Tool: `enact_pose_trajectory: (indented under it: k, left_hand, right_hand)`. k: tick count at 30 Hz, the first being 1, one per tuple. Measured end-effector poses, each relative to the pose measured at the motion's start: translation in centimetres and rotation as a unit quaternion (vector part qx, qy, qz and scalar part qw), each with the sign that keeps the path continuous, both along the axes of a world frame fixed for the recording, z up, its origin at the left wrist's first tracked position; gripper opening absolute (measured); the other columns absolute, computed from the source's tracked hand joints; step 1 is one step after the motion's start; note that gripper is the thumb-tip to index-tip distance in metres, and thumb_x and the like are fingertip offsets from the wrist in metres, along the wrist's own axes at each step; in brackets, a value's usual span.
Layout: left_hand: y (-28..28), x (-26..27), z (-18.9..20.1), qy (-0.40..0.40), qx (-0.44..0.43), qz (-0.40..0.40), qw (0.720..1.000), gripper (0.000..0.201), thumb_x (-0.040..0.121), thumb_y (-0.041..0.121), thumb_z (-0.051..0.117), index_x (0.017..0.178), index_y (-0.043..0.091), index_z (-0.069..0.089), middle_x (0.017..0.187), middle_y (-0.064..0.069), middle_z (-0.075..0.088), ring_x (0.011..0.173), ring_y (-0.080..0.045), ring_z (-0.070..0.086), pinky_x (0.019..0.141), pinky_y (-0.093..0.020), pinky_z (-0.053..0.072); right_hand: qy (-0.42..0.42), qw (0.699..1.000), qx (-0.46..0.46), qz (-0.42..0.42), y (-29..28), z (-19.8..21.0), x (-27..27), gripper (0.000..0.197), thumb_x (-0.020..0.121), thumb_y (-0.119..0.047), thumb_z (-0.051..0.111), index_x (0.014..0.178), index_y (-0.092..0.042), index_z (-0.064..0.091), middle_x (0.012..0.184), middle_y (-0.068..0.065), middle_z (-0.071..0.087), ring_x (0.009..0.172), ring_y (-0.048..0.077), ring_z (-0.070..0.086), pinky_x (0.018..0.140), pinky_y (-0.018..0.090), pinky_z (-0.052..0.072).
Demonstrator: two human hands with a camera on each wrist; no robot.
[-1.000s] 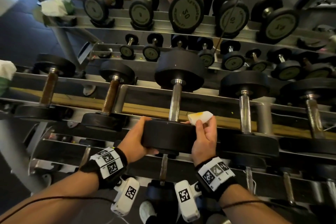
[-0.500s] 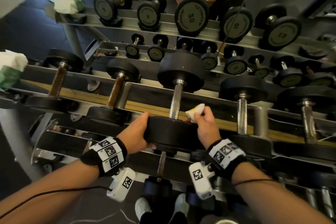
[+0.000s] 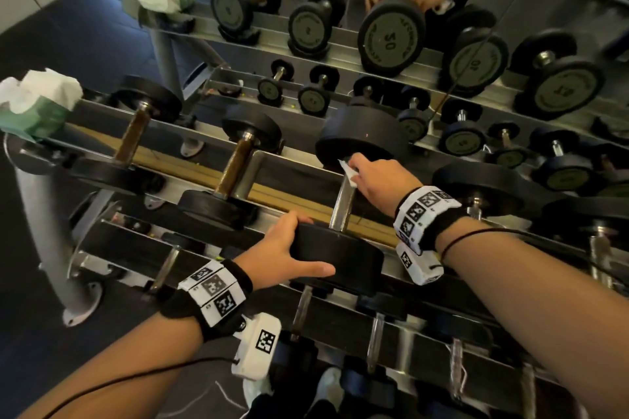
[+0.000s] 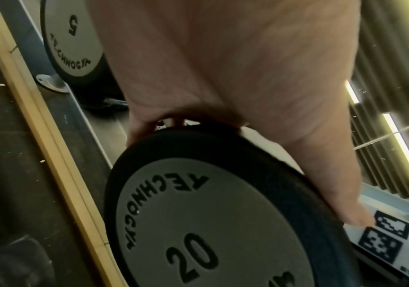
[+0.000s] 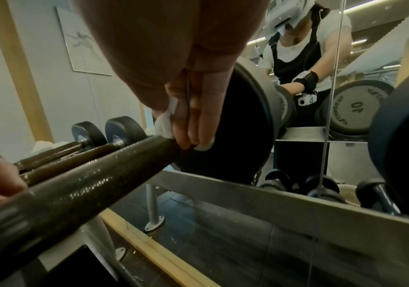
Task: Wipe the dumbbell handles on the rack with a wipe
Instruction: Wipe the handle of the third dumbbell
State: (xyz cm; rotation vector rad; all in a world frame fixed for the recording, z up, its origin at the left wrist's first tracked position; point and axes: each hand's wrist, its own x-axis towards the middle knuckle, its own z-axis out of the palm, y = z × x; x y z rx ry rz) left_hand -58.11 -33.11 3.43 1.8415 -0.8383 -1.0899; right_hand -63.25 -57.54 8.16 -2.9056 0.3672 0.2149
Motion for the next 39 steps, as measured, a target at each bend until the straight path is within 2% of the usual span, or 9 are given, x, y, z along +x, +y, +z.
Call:
enact_pose_trajectory:
  k: [2, 9, 12, 15, 18, 21, 25, 35, 39]
  left_hand:
    - [0.1, 0.1, -0.2, -0.005, 0.000, 0.002, 1.000, 0.084, 0.050, 0.073, 0.080, 0.117, 0.043, 0.041, 0.124, 0.007, 0.046, 0.112, -0.012, 0.055, 0.088, -0.034, 0.058]
    - [0.0, 0.1, -0.3, -0.009, -0.001, 0.009, 1.000, 0.077, 0.053, 0.067, 0.080, 0.116, 0.041, 0.043, 0.123, 0.007, 0.045, 0.111, -0.011, 0.052, 0.088, -0.033, 0.057]
    - [0.0, 0.1, -0.2, -0.016, 0.005, 0.009, 1.000, 0.076, 0.052, 0.067, 0.079, 0.115, 0.042, 0.043, 0.121, 0.009, 0.045, 0.110, -0.009, 0.050, 0.088, -0.032, 0.056]
    - [0.0, 0.2, -0.2, -0.009, 0.006, 0.006, 1.000, 0.076, 0.052, 0.067, 0.079, 0.115, 0.042, 0.043, 0.121, 0.009, 0.045, 0.110, -0.009, 0.051, 0.086, -0.030, 0.056]
    - [0.1, 0.2, -0.2, -0.007, 0.005, 0.003, 1.000, 0.076, 0.054, 0.067, 0.079, 0.116, 0.042, 0.043, 0.122, 0.009, 0.045, 0.109, -0.011, 0.053, 0.086, -0.033, 0.058]
    - [0.1, 0.3, -0.2, -0.005, 0.004, -0.001, 1.000, 0.077, 0.054, 0.066, 0.079, 0.117, 0.041, 0.042, 0.123, 0.007, 0.045, 0.110, -0.012, 0.053, 0.086, -0.035, 0.059]
    - [0.1, 0.3, -0.3, -0.008, 0.007, 0.000, 1.000, 0.076, 0.054, 0.066, 0.079, 0.116, 0.042, 0.042, 0.123, 0.008, 0.045, 0.111, -0.012, 0.052, 0.088, -0.035, 0.058]
    - [0.0, 0.4, -0.5, 0.008, 0.008, 0.004, 1.000, 0.076, 0.053, 0.066, 0.082, 0.114, 0.042, 0.043, 0.124, 0.004, 0.047, 0.111, -0.016, 0.055, 0.088, -0.038, 0.058]
    - [0.0, 0.3, -0.1, -0.005, 0.025, 0.004, 1.000, 0.071, 0.051, 0.070, 0.080, 0.107, 0.048, 0.043, 0.117, 0.008, 0.048, 0.107, -0.014, 0.057, 0.079, -0.027, 0.055]
  right_hand:
    - [0.000, 1.000, 0.006, -0.005, -0.1, -0.4, 0.2, 0.023, 0.100, -0.028, 0.042, 0.118, -0.018, 0.053, 0.096, 0.011, 0.067, 0.090, 0.034, 0.063, 0.068, 0.032, 0.038]
    - [0.029, 0.984, 0.157, 0.085, 0.9, -1.3, -2.4, 0.012, 0.095, -0.026, 0.056, 0.100, -0.029, 0.066, 0.078, -0.016, 0.062, 0.074, -0.001, 0.059, 0.073, 0.022, 0.048]
    - [0.086, 0.972, 0.183, 0.118, 1.5, -1.3, -3.0, 0.014, 0.093, -0.024, 0.059, 0.100, -0.032, 0.069, 0.087, -0.018, 0.065, 0.084, 0.002, 0.063, 0.082, 0.024, 0.050]
    - [0.042, 0.977, 0.204, 0.039, 0.4, -0.2, -2.5, 0.016, 0.095, -0.023, 0.057, 0.104, -0.028, 0.068, 0.079, -0.013, 0.066, 0.073, 0.006, 0.065, 0.074, 0.029, 0.056]
    - [-0.059, 0.995, 0.081, -0.003, -1.3, 0.9, -1.5, 0.023, 0.098, -0.028, 0.048, 0.114, -0.027, 0.064, 0.086, -0.004, 0.067, 0.080, 0.016, 0.066, 0.075, 0.031, 0.053]
    - [-0.025, 0.999, 0.032, 0.014, -1.1, 0.3, -0.8, 0.025, 0.100, -0.031, 0.040, 0.113, -0.027, 0.061, 0.091, 0.001, 0.069, 0.086, 0.022, 0.066, 0.075, 0.031, 0.049]
    - [-0.047, 0.996, 0.072, -0.003, -0.2, -1.3, -1.5, 0.025, 0.099, -0.029, 0.045, 0.116, -0.028, 0.064, 0.097, -0.002, 0.071, 0.090, 0.018, 0.066, 0.082, 0.033, 0.052]
    - [0.022, 0.987, 0.126, 0.096, 1.1, -0.2, -3.5, 0.027, 0.094, -0.021, 0.055, 0.109, -0.037, 0.071, 0.062, -0.034, 0.050, 0.063, -0.017, 0.053, 0.068, 0.011, 0.042]
    - [0.080, 0.987, 0.062, 0.127, 1.9, 1.8, -4.6, 0.025, 0.091, -0.026, 0.056, 0.108, -0.037, 0.071, 0.086, -0.022, 0.069, 0.079, 0.002, 0.063, 0.078, 0.025, 0.049]
